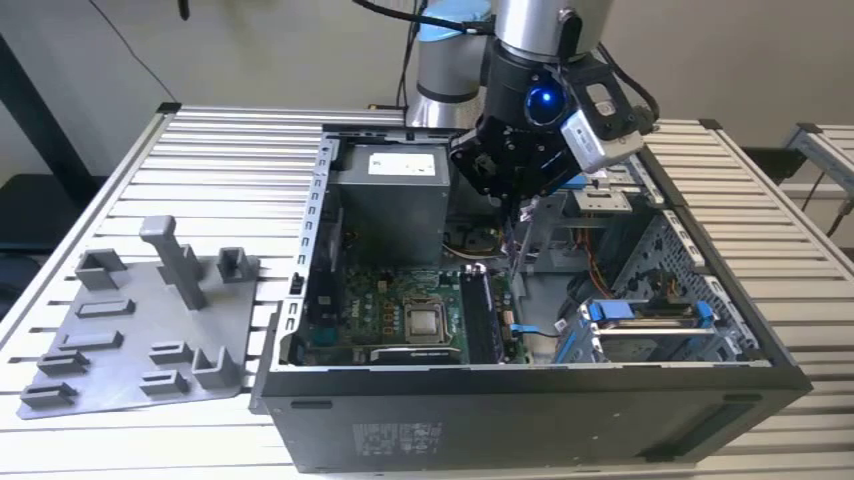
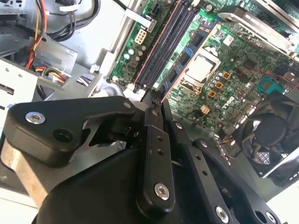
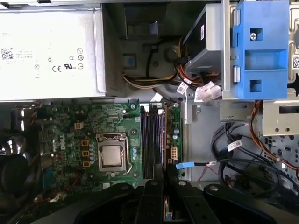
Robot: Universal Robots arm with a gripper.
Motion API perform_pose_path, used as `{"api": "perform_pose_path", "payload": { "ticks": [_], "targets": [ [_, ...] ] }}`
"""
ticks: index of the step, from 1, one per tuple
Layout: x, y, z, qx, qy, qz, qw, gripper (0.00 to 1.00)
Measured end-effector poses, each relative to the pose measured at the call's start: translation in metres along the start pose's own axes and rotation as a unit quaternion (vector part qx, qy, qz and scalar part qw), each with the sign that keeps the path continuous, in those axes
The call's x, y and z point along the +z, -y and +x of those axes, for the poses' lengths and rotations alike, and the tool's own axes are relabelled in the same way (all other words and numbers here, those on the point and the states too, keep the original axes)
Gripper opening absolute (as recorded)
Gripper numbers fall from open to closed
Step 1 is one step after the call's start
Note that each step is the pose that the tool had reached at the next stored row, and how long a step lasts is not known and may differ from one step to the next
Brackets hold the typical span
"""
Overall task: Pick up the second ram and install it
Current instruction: 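Insert the second ram into the second slot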
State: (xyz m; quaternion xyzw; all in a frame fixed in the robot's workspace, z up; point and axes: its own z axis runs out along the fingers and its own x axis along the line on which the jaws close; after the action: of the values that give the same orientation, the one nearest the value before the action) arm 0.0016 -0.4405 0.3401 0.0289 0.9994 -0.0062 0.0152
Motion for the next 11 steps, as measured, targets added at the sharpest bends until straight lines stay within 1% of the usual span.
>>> {"api": "perform_pose_path", "payload": {
  "ticks": [8,11],
  "targets": [
    [0.0147,0.0003,0.0006,-0.001,-0.0003,-0.0001,1.0000,0.14],
    [0.0201,0.0015,0.0024,-0.001,-0.0004,0.0000,1.0000,0.14]
  ]
}}
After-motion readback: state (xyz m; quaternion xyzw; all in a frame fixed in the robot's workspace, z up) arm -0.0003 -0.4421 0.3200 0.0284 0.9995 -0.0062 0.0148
